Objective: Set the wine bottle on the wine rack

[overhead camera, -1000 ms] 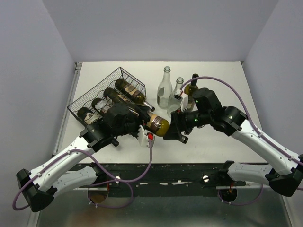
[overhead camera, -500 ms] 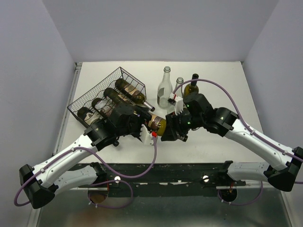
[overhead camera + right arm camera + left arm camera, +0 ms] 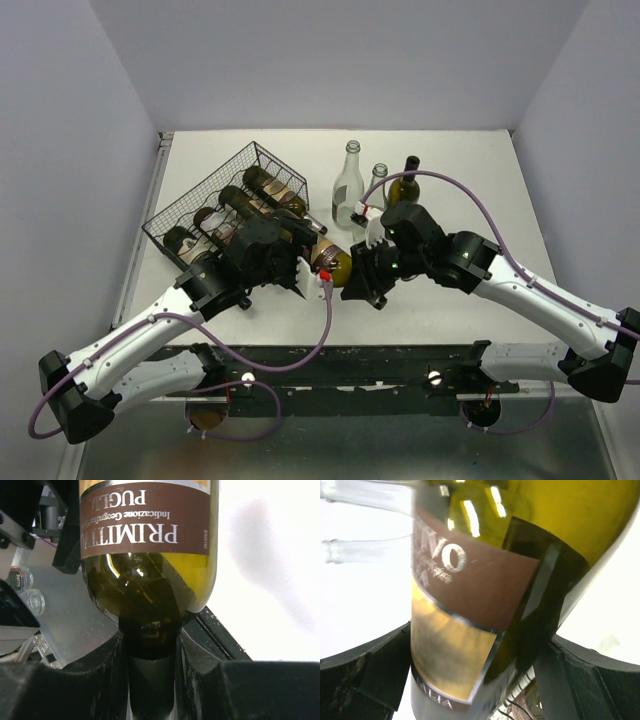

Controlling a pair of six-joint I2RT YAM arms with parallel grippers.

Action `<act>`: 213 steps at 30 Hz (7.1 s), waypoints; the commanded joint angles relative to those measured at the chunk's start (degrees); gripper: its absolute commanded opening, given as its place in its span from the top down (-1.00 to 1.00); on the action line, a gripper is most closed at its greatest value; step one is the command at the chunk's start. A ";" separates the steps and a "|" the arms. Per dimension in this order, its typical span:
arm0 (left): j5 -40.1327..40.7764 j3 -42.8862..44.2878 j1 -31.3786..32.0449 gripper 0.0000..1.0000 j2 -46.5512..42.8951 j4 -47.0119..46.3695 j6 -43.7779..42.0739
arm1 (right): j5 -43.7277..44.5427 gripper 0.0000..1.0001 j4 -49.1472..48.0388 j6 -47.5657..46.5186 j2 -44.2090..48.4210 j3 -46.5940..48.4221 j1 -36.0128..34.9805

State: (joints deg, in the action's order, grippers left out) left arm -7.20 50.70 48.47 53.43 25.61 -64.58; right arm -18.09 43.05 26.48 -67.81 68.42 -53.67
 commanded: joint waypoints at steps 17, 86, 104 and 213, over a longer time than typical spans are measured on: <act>4.29 -4.56 0.40 -0.97 -20.63 -7.22 12.33 | 12.29 0.99 -8.58 3.49 -3.11 8.83 -0.47; 17.31 11.45 0.31 -0.97 -36.73 12.19 76.53 | 45.04 -0.82 -26.97 1.21 -38.73 28.01 -16.03; 9.93 5.47 0.31 -0.98 -32.16 4.63 78.20 | 78.37 -0.93 -7.11 3.32 -5.49 13.14 -15.33; -21.63 -15.02 0.40 0.28 -9.05 -29.57 75.48 | -22.96 0.99 -10.88 -4.16 -1.80 22.02 9.02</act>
State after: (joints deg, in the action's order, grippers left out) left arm -27.86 35.40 48.99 43.66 -5.89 15.14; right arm -32.14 39.64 16.67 -73.34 88.95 -44.16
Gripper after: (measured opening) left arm 0.787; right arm 0.446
